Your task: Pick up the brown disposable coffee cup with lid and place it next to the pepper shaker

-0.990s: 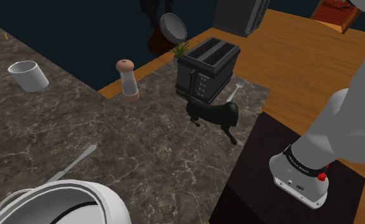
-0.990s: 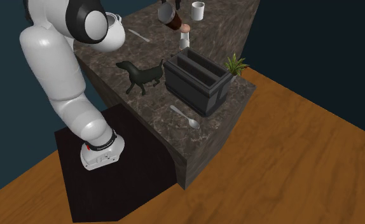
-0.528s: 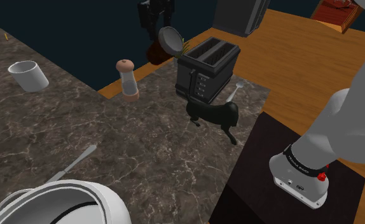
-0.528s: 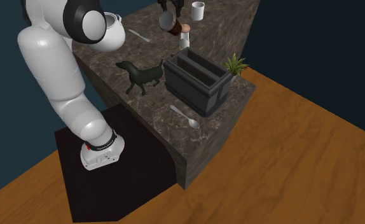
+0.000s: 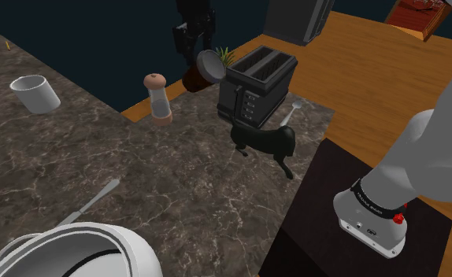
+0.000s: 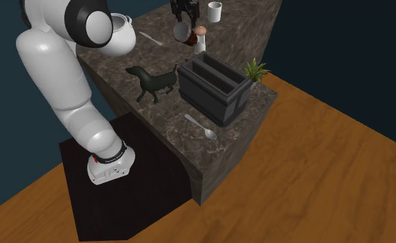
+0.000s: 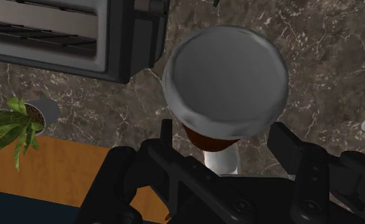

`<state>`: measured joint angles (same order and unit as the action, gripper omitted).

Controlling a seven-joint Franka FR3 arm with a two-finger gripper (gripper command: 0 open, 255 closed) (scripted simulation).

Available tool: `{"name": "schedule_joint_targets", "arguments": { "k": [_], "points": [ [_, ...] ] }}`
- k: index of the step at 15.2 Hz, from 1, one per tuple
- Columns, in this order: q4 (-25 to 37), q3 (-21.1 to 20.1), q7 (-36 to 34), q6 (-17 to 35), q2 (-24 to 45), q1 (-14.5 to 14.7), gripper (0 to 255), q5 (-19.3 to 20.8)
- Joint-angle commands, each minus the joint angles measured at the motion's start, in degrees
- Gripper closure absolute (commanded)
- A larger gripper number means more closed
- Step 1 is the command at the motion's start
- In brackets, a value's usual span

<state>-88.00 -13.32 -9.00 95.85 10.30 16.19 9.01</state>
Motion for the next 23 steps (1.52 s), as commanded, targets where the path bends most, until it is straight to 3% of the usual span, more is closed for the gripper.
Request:
{"name": "schedule_joint_targets", "arguments": {
  "k": [1, 23],
  "points": [
    [-1.8, 0.0, -0.2, 1.7, -0.3, -0.1, 255, 0.0],
    [-15.9, 0.4, -2.4, 17.7, 2.0, -0.3, 255, 1.2]
  ]
}}
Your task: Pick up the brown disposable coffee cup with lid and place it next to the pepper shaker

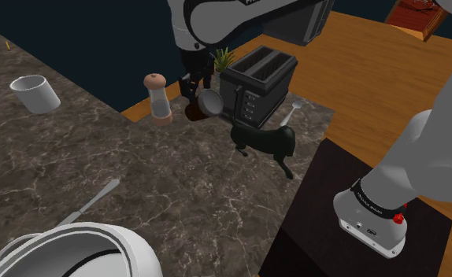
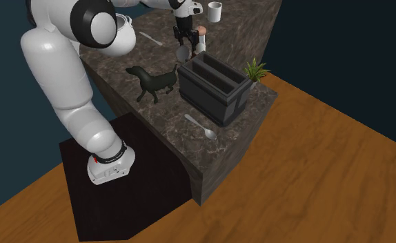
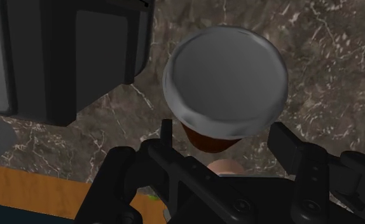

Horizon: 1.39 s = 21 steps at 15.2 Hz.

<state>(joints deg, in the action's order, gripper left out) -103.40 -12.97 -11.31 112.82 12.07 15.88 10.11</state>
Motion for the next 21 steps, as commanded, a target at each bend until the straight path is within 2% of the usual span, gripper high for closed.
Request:
{"name": "schedule_joint_targets", "arguments": {
  "k": [1, 7, 15, 16, 21],
  "points": [
    [-1.0, 0.1, -0.2, 1.5, 0.4, 0.0, 255, 0.2],
    [-3.5, 0.2, -1.1, 5.5, 2.1, 0.0, 255, 0.9],
    [-3.7, 0.3, -1.1, 5.8, 2.2, 0.1, 255, 1.0],
    [-3.7, 0.3, -1.1, 5.8, 2.1, 0.0, 0, 1.0],
    [-3.7, 0.3, -1.1, 5.8, 2.2, 0.1, 0, 1.0]
  ]
}}
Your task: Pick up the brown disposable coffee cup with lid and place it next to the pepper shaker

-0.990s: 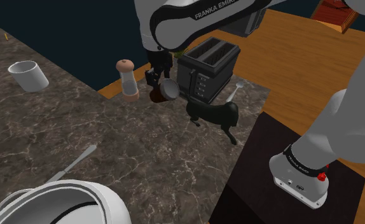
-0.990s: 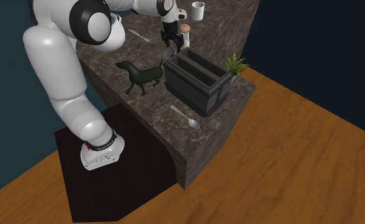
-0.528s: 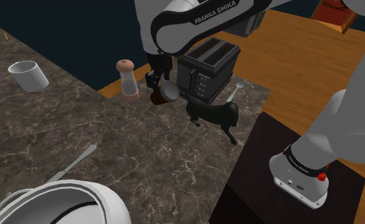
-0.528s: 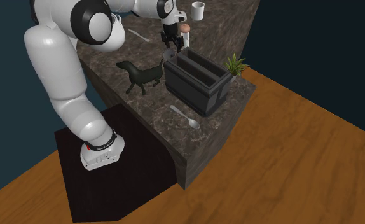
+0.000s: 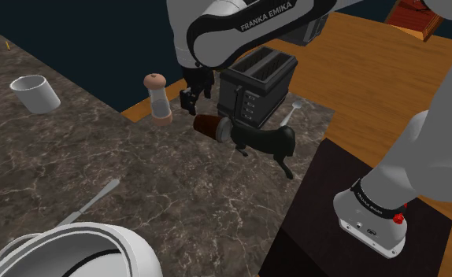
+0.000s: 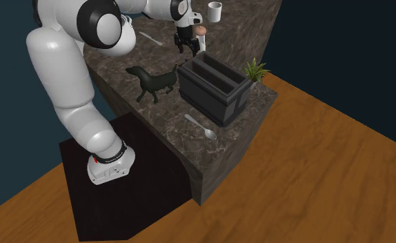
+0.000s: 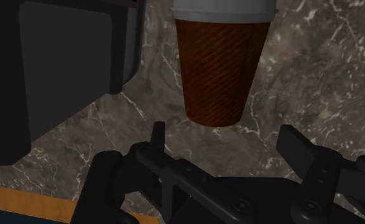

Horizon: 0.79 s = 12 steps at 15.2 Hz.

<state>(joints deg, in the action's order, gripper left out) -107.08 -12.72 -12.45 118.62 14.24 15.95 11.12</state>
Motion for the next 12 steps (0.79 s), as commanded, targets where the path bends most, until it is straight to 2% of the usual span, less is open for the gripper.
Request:
{"name": "schedule_joint_targets", "arguments": {
  "k": [1, 4, 12],
  "points": [
    [1.1, -0.1, 0.2, -1.7, -0.6, 0.0, 0, -0.3],
    [4.5, -0.5, 0.7, -6.6, -2.1, 0.3, 0, -1.0],
    [4.5, -0.5, 0.7, -6.6, -2.1, 0.3, 0, -1.0]
  ]
}}
